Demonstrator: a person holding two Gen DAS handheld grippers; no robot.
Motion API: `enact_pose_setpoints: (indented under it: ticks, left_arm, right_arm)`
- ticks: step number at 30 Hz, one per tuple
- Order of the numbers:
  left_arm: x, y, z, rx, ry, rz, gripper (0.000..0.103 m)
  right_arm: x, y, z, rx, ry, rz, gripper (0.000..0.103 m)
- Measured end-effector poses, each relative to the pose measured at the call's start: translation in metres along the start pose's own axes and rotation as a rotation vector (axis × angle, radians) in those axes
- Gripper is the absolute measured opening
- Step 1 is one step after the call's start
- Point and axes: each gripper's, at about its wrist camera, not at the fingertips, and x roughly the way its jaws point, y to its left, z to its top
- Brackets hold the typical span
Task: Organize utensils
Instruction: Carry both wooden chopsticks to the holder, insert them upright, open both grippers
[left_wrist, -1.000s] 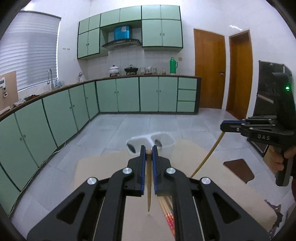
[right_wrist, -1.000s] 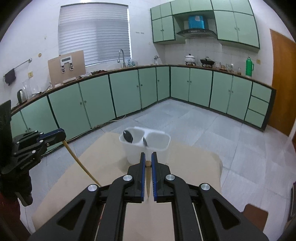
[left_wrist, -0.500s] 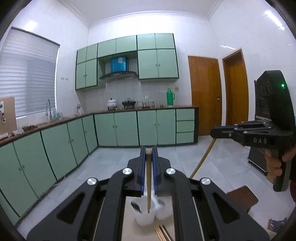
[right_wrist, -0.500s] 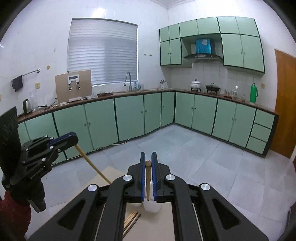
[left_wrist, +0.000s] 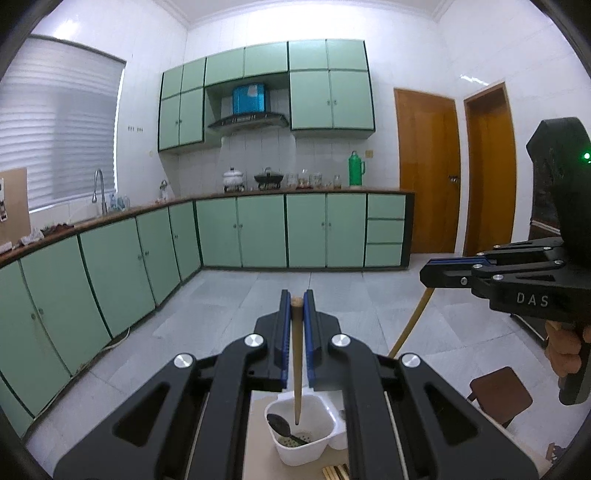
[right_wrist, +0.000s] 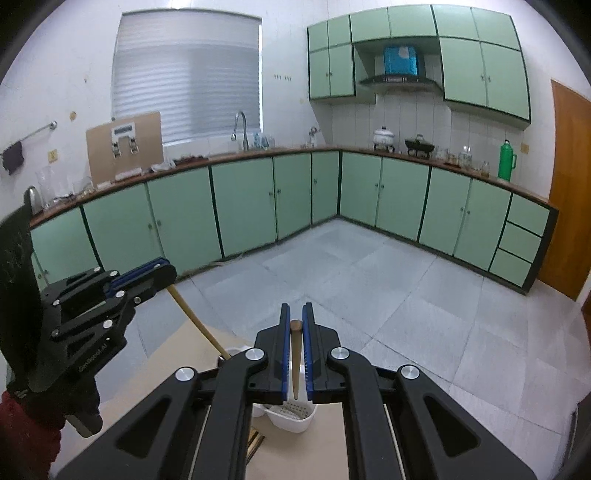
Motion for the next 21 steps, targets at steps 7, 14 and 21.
enact_pose_setpoints:
  ticks: [7,14,21]
  left_arm:
    - [0.034,0.013,-0.02,-0.018,0.07,-0.003,0.006]
    - [0.052,0.022,-0.038,-0.03,0.128,0.0,0.006]
    - [0.055,0.032,-0.044,-0.052,0.162,0.02,0.009]
  right_arm:
    - [0.04,0.001,-0.014,0.016,0.057,-0.017,0.006]
    - [0.057,-0.007,-0.024,0.045,0.097,-0.025,0.006]
    - [0.059,-0.024,-0.028,0.109,0.109,-0.036,0.013]
